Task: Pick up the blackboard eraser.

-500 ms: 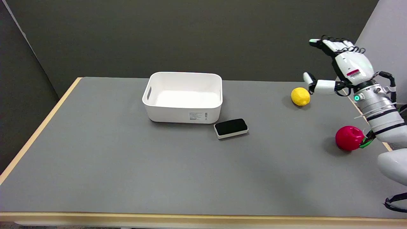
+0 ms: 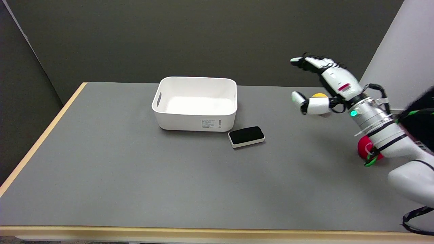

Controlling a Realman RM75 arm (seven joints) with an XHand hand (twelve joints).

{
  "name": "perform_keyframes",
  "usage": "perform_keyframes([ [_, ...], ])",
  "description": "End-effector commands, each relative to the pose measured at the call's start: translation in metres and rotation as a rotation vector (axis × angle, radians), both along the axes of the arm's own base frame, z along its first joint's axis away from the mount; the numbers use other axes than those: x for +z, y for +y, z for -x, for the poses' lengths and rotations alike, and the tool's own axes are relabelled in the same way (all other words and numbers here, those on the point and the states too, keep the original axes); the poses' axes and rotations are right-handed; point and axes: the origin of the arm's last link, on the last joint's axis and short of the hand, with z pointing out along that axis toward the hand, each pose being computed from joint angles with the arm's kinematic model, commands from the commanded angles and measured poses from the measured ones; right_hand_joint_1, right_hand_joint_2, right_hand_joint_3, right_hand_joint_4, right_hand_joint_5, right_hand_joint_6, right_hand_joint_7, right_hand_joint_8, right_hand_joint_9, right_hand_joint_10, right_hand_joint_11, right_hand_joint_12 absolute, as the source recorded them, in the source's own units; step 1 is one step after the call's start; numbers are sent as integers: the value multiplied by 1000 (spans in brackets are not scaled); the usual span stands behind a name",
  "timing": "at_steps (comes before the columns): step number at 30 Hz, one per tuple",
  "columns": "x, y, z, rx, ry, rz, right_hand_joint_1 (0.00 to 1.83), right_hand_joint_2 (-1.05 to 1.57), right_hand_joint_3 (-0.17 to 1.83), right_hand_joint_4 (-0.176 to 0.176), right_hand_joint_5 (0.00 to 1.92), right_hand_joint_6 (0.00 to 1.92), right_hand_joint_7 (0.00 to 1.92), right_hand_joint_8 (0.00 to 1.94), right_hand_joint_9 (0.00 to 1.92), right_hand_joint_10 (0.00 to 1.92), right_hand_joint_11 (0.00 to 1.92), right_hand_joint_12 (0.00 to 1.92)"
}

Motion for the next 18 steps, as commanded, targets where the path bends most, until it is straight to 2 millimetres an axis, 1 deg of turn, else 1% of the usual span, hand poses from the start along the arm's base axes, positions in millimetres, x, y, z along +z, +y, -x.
perform_keyframes([
  [1, -72, 3, 19, -85, -63, -135, 550, 599, 997, 82, 217, 483, 327, 408, 258, 708, 100, 1126],
  [13, -80, 2, 19, -91, -49, -166, 574, 601, 997, 77, 218, 480, 325, 402, 250, 709, 90, 1126],
  [18, -90, -2, 23, -118, -21, -194, 576, 601, 996, 77, 219, 481, 325, 402, 250, 710, 90, 1126],
])
